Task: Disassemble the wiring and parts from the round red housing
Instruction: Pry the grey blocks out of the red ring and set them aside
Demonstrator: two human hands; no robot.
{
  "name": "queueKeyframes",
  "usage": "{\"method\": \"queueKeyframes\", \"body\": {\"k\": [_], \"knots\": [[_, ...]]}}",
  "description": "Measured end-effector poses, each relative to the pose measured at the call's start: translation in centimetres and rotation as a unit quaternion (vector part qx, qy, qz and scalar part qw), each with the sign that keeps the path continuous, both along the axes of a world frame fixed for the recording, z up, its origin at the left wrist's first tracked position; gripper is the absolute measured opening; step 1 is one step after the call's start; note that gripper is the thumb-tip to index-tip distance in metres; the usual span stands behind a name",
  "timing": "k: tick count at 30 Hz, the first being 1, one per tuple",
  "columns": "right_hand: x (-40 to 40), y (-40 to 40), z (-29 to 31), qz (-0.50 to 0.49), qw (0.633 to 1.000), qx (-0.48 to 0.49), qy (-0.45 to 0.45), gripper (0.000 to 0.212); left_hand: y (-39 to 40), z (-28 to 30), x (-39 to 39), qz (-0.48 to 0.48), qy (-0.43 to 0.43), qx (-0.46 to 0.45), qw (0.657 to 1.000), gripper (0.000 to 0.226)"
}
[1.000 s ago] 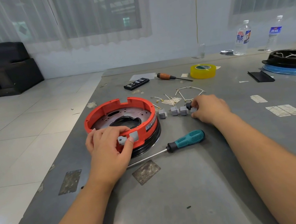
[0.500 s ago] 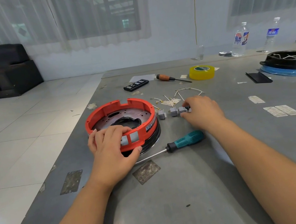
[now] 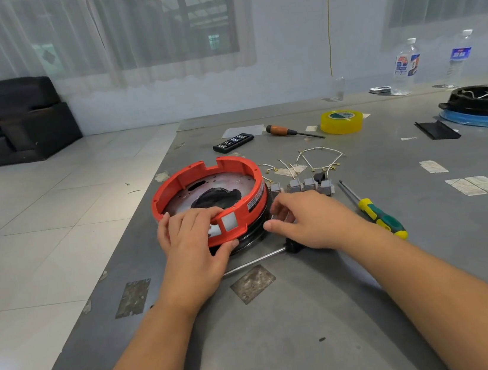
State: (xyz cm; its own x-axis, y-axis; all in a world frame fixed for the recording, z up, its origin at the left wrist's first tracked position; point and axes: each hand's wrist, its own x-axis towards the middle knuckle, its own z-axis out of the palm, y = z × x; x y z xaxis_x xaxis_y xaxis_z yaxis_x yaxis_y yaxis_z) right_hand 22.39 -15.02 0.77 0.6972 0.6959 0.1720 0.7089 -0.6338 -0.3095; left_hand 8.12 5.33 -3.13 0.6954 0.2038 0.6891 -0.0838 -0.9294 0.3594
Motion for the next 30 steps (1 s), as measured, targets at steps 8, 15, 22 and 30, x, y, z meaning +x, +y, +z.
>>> {"method": "queueKeyframes", "body": {"k": [8,15,22,30], "knots": [[0.3,-0.5,0.2,0.033,0.999,0.036,0.017,0.057,-0.4,0.8,-0.3,0.023,-0.039,-0.092,0.995,0.055],[0.0,-2.9,1.1,0.079,0.991,-0.077,0.072,0.045,-0.5,0.7,-0.3,-0.006,-0.031,-0.083,0.996,0.056],[-1.4,-4.5,0.2,0.087,0.991,-0.100,-0.031,0.038,-0.2,0.3,0.0,-0.012,-0.010,-0.045,0.999,0.054],[1.2,-7.5,1.6,0.033,0.981,-0.105,-0.162,0.035,-0.5,0.4,-0.2,0.009,0.001,-0.041,0.999,0.052]]}}
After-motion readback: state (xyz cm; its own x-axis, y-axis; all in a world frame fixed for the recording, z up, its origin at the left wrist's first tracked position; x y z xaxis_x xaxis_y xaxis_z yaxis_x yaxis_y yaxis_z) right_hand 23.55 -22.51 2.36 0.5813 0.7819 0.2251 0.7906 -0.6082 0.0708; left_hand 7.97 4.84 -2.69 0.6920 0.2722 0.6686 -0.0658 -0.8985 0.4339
